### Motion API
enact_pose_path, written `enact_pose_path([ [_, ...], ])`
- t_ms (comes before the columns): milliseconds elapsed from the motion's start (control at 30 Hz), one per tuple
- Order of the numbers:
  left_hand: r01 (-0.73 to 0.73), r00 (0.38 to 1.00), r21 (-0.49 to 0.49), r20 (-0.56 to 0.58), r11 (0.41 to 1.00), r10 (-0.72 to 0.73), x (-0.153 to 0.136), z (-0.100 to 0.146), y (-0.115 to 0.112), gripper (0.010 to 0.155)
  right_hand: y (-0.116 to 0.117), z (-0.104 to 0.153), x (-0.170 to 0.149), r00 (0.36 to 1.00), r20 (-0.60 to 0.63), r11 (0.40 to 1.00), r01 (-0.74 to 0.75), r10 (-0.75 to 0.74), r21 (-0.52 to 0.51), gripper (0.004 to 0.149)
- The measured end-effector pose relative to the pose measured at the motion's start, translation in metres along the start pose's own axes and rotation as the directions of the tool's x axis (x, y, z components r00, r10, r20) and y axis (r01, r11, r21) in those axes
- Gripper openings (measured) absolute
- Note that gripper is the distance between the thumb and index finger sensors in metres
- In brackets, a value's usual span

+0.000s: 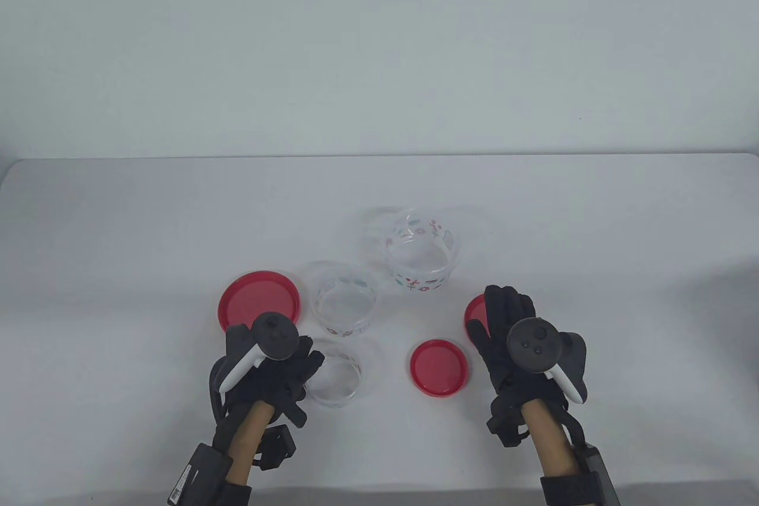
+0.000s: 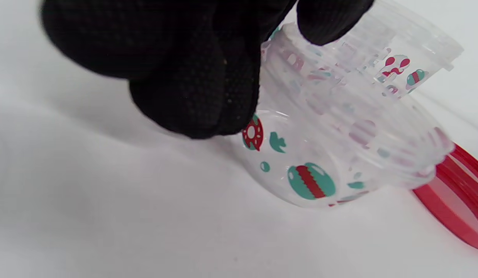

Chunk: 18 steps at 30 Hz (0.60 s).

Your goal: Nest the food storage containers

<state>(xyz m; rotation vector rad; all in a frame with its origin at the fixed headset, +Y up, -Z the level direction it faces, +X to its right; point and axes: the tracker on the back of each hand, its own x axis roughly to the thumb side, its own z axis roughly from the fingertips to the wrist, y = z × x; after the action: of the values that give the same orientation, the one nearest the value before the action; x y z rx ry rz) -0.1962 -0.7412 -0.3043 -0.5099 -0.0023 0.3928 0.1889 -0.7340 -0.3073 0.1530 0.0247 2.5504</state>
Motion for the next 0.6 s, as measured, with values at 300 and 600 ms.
enact_pose_path([
  [300,-0.028,1.000,-0.026,0.013,0.999,0.029,0.0012,-0.0039,-0.0069,0.061,0.0000,-0.0002,0.0006,1.000,0.007,1.000,0.009,-0.009,0.003,0.070],
  [600,-0.040,0.999,-0.023,0.024,0.999,0.041,0.0018,-0.0048,-0.0074,0.059,-0.0029,0.0007,0.0009,0.997,0.018,0.998,0.069,-0.069,-0.002,0.070],
])
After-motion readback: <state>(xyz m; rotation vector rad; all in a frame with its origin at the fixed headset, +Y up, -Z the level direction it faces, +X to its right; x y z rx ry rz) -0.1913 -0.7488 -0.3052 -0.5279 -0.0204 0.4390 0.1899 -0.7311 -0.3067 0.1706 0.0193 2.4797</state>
